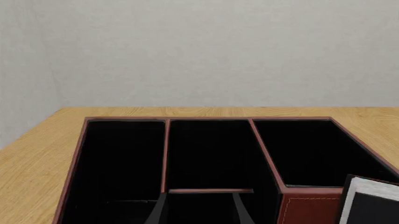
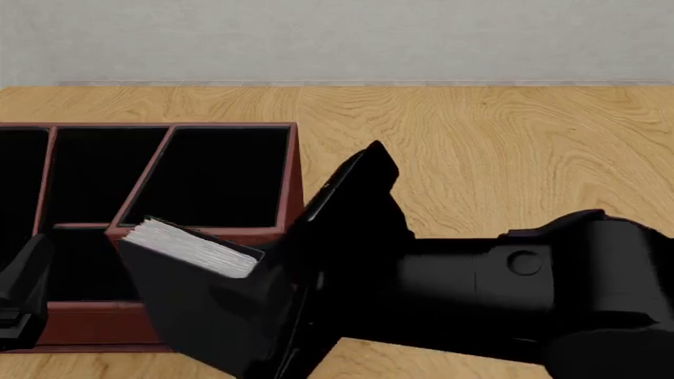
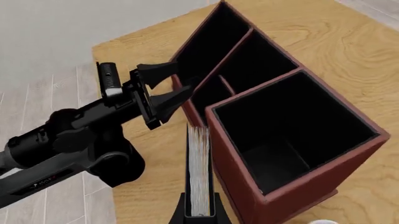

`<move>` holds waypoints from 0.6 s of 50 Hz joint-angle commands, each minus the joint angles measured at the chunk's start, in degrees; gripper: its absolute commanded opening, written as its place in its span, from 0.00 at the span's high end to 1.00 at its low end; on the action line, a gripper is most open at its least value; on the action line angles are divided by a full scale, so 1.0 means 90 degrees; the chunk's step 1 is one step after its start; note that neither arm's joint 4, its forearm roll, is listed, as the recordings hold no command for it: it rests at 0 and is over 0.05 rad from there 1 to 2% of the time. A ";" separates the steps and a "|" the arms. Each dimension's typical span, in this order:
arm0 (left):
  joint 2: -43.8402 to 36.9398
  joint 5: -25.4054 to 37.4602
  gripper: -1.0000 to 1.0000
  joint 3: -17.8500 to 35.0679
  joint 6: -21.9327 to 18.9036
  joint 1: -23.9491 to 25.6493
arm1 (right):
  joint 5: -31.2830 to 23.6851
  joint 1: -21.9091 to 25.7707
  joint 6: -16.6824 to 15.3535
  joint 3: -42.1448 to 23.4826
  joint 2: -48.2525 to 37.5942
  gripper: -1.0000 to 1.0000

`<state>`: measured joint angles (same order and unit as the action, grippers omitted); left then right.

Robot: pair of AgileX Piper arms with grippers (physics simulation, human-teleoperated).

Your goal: Pick up the book and place it in the right compartment of the caddy.

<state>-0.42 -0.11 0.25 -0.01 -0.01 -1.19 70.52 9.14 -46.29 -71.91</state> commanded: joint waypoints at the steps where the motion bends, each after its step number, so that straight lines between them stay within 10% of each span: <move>1: 0.0000 0.0000 0.00 0.0000 0.0000 -0.0001 | -0.1059 -0.0150 0.0279 -0.0775 0.0534 1.00; 30: 0.0000 0.0000 0.00 0.0000 0.0000 -0.0001 | -0.3881 -0.0430 0.0065 -0.3968 0.0191 1.00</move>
<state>-0.42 -0.11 0.25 -0.01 -0.01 -28.09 68.14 9.82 -71.05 -68.78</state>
